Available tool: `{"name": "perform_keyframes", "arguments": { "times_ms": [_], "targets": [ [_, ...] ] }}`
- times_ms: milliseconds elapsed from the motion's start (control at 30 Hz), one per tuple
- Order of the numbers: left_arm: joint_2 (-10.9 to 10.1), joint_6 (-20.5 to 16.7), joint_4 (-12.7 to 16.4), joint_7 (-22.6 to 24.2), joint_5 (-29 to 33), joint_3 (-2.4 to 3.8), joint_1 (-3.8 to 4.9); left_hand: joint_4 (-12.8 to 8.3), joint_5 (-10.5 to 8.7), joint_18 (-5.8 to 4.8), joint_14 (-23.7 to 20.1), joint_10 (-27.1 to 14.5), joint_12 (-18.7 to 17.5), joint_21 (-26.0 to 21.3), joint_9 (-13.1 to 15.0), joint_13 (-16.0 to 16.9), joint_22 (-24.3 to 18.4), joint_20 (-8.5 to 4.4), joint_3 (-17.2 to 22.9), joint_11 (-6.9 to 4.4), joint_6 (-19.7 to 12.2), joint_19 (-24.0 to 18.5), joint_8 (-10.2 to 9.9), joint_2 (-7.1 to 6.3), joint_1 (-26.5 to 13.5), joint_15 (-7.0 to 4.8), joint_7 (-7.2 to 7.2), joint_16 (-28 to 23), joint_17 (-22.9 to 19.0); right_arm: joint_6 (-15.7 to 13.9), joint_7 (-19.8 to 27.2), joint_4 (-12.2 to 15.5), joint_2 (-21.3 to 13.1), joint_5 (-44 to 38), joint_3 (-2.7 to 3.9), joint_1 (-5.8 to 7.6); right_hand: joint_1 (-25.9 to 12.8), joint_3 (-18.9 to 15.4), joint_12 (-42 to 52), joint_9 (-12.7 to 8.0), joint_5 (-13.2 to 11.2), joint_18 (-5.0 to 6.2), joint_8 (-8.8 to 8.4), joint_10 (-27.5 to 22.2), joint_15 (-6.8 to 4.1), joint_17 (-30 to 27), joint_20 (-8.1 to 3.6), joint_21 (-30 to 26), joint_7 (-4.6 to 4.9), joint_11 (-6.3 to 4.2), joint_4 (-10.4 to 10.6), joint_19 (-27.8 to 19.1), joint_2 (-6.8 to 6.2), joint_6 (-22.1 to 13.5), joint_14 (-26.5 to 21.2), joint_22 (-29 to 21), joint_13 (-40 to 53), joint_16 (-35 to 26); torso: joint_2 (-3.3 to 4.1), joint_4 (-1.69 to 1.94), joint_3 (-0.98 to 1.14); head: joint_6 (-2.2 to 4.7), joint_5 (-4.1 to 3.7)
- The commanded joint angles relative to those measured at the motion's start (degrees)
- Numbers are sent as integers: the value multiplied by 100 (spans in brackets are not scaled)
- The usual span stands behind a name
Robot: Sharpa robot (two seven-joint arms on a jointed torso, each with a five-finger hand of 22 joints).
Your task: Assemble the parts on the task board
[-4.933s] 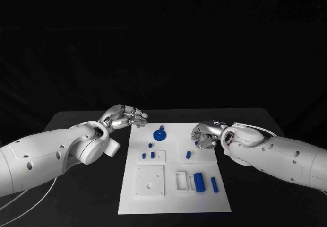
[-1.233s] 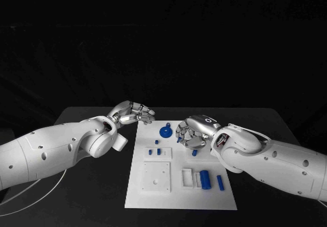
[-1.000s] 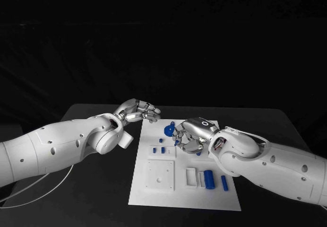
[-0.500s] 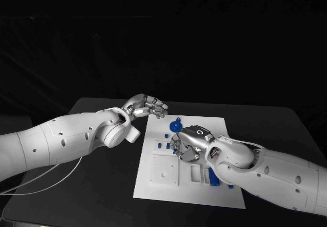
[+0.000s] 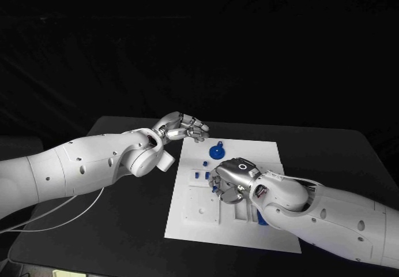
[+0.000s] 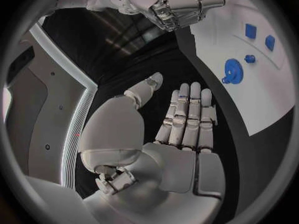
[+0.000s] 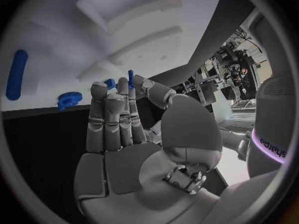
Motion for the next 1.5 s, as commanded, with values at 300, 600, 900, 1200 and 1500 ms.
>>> {"name": "perform_keyframes", "arguments": {
  "times_ms": [300, 600, 900, 1200, 1500],
  "targets": [
    [9, 56, 5, -8, 17, 2, 3, 35, 32, 95, 39, -31, -1, -37, -9, -11, 11, 24, -6, -5, -41, -1, 30, 50, 7, 3, 6, -37, 15, 109, -55, 8, -6, -105, -52, -44, 11, 3, -32, 18, 32, 118, 16, 47, -47, 8, -38, 28, -12, 1, -5, 20, 1, 48, 6, 122, 17, 30, -3, 1, -4, -36, 27],
    [12, 79, 10, 20, 17, 3, 3, 37, 32, 95, 41, -30, 0, -39, -9, -14, 13, 23, -7, -5, -42, 0, 32, 52, 7, 2, 6, -42, 19, 143, -49, -1, 6, -77, -71, -69, 6, 2, -37, 23, 44, 118, 14, 50, -48, 10, -38, 34, -12, 0, -4, 22, 3, 49, 6, 121, 27, 34, -2, 6, -6, -75, 32],
    [4, 98, 3, -1, 17, 3, 3, 38, 31, 94, 41, -32, -1, -42, -9, -17, 15, 24, -9, -4, -45, 0, 32, 53, 5, 3, 6, -48, 23, 151, -42, 16, 18, -63, -84, -94, -1, -2, -42, 29, 60, 118, 12, 53, -49, 12, -39, 39, -12, -1, -6, 24, 7, 50, 7, 121, 38, 38, -3, 2, -5, -100, 41],
    [4, 96, 5, 2, 17, 3, 3, 39, 31, 94, 41, -33, -1, -45, -10, -20, 18, 24, -10, -4, -48, 0, 33, 54, 4, 3, 7, -54, 28, 164, -44, 27, 27, -50, -86, -101, -7, -5, -48, 34, 71, 118, 10, 55, -50, 13, -40, 43, -13, -2, -9, 24, 10, 50, 7, 120, 48, 42, -4, 1, -4, -109, 45],
    [1, 96, -1, -2, 17, 3, 3, 39, 30, 94, 41, -34, -1, -48, -10, -23, 20, 24, -11, -3, -49, 0, 34, 54, 5, 4, 7, -59, 32, 200, -51, 17, 22, -44, -99, -105, -10, -8, -52, 38, 77, 118, 8, 56, -50, 14, -40, 46, -13, -2, -11, 24, 14, 51, 6, 120, 55, 45, -2, -1, -2, -122, 52]
  ]
}}
